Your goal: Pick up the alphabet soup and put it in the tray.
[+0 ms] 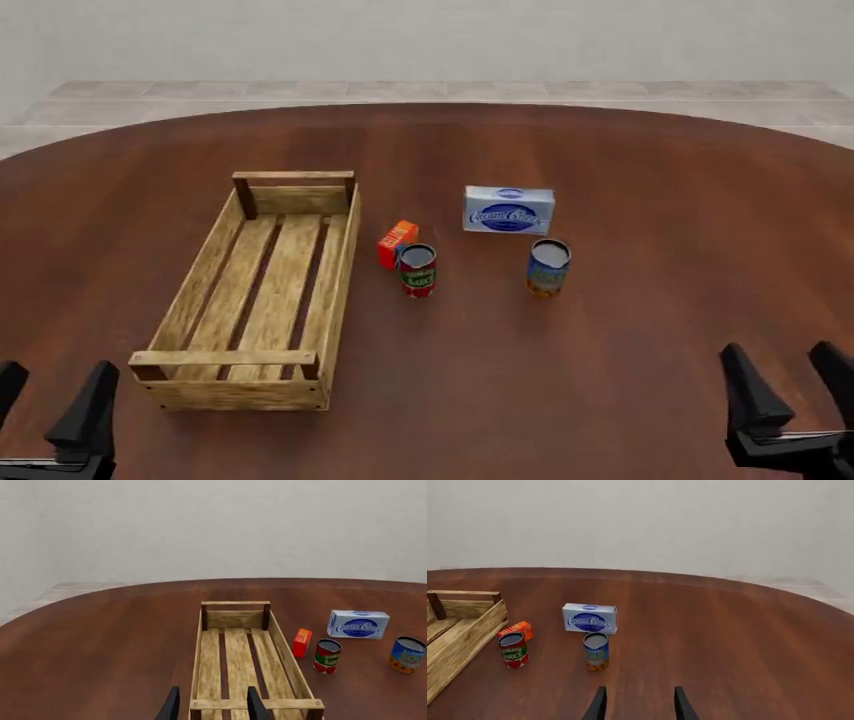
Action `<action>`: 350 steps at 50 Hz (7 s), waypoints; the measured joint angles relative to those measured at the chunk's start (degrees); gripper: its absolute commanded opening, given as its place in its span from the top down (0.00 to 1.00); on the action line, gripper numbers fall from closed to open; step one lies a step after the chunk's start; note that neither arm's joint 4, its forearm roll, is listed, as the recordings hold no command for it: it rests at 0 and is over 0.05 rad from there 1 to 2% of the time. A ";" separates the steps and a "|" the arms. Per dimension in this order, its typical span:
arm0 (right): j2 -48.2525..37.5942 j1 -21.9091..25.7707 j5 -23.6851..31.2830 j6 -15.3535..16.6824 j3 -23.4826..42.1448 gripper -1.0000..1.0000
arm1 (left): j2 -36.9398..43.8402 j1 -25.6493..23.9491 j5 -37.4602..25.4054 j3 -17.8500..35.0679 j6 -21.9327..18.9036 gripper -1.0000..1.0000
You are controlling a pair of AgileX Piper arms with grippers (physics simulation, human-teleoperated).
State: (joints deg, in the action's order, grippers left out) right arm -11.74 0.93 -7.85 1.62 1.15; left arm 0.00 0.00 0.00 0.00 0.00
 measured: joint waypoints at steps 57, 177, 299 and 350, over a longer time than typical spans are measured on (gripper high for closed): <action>-59.10 13.24 13.21 -0.24 45.03 0.00 | 0.00 0.00 0.00 0.00 0.00 0.00; -104.10 12.35 -0.70 -4.28 58.14 1.00 | 0.00 0.00 0.00 0.00 0.00 0.00; -115.73 44.99 38.72 0.89 112.49 1.00 | 0.00 0.00 0.00 0.00 0.00 0.00; -133.95 50.24 46.01 -3.85 131.21 1.00 | 0.00 0.00 0.00 0.00 0.00 0.00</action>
State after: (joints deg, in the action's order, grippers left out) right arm -145.70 51.17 38.17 -2.22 132.36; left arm 0.00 0.00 0.00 0.00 0.00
